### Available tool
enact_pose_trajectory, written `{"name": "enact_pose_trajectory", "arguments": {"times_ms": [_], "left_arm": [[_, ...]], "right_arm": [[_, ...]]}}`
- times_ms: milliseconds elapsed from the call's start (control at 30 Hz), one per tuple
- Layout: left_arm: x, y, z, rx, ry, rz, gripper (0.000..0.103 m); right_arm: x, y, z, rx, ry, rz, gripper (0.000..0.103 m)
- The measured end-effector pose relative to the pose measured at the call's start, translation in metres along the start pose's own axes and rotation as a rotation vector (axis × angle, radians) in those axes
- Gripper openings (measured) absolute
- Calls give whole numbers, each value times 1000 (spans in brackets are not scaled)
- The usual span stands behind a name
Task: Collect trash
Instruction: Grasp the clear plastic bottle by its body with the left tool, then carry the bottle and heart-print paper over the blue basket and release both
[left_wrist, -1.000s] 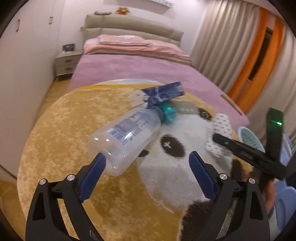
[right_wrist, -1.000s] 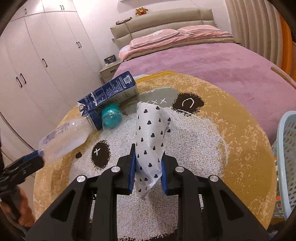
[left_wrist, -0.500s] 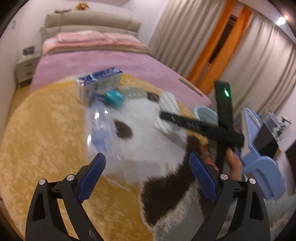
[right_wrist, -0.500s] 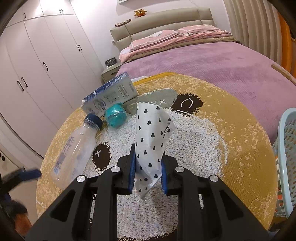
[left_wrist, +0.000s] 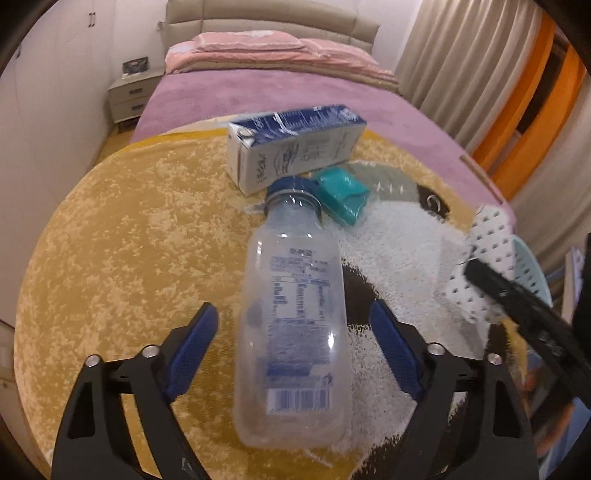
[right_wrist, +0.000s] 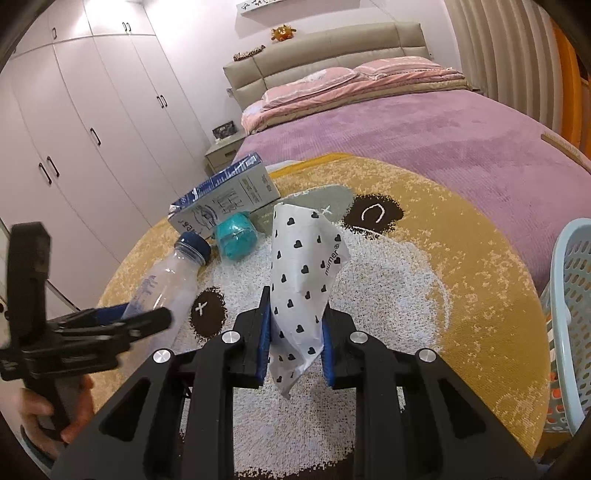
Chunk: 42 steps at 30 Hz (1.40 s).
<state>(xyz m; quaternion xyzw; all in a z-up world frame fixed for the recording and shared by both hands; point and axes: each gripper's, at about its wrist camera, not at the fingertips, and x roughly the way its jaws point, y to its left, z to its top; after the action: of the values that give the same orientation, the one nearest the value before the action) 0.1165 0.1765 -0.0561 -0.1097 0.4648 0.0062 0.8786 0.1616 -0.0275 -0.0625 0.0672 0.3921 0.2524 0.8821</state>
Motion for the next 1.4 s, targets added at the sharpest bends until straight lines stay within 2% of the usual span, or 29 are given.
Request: {"name": "enact_pose_trajectory", "arguments": {"times_ms": [167,300,433,567,800,1067,1267,1400], "left_arm": [[5,-10,1,14,17,60,54],[-7,-15,0,-3,-21,-1,54],[-24,-36,-5,17,-70,-63,54],[-38,-71,-1,58,-121,-142,54],[-41,-138,0,140,-160,-257,53],[-21,-216,0,245,-128,-348,54],[-2,-265,3,308,-92,-425,54],[18,-294,2,335,-41,-470,54]], "right_arm": [[-11,-12,-3,43,12,40,20],[-31,-30,-3,87,-11,36,20],[-57,-47,-3,120,-54,21,20],[-79,-64,-1,146,-90,-17,20],[-118,-103,-3,198,-148,-94,20],[-151,-160,-8,287,-180,-204,20],[-156,-221,-23,422,-127,-275,20],[-151,-246,-29,452,-82,-317,20]]}}
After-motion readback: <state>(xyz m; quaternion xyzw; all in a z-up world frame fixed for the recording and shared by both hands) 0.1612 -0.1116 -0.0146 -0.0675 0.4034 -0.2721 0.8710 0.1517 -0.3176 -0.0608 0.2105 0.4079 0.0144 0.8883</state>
